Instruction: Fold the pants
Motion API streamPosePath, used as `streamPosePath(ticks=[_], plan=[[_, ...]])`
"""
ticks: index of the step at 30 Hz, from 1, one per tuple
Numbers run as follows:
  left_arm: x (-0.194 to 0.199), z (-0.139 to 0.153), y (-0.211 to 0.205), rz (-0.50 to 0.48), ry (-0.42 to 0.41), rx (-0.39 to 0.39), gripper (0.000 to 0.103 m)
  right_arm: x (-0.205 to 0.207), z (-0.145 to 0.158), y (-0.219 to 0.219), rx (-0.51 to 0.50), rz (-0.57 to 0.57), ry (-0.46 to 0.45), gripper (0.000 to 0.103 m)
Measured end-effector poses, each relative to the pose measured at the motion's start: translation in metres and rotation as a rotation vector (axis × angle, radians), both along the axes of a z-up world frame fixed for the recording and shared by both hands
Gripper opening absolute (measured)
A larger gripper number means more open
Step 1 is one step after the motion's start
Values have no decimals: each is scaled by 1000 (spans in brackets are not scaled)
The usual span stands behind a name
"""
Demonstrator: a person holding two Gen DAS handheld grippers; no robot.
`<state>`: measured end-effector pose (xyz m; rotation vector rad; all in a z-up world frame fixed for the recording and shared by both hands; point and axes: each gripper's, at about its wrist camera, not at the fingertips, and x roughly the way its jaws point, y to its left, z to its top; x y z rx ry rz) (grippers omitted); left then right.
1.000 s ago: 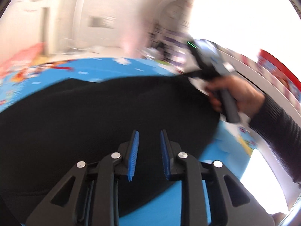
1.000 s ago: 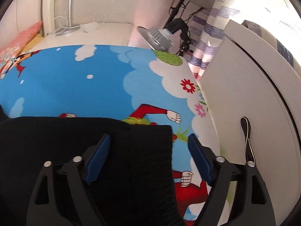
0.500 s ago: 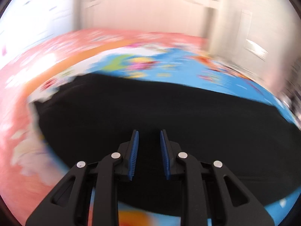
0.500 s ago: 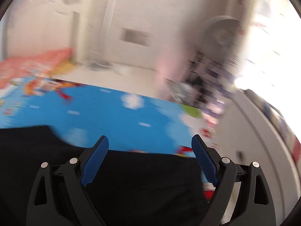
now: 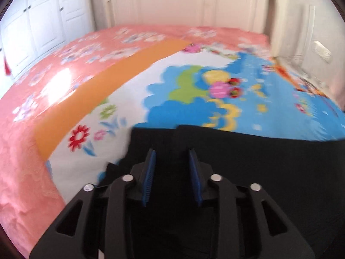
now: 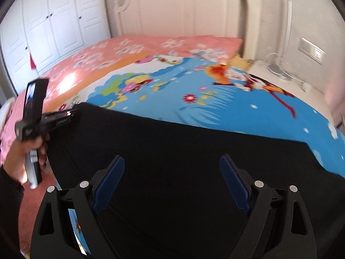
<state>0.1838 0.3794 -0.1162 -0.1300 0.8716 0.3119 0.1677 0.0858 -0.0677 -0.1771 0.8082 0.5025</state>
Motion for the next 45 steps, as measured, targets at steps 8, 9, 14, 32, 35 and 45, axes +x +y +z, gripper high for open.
streamPosePath(ticks=[8,9,14,32,35,45], plan=[[-116,29,56,195,-297,-418,50,52,-45,16,-117,-79,96,86],[-130,26,62,206,-316,-479,49,53,-53,15,-116,-76,104,86],[-170,-10,75,271,-350,-798,49,48,-55,16,-130,-78,80,89],[-127,-68,113,348,-355,-1037,31,50,-56,14,-109,-79,97,91],[-117,-69,116,340,-348,-1032,22,50,-56,15,-108,-79,97,91],[-123,-47,107,302,-413,-940,12,50,-56,15,-107,-80,97,91]])
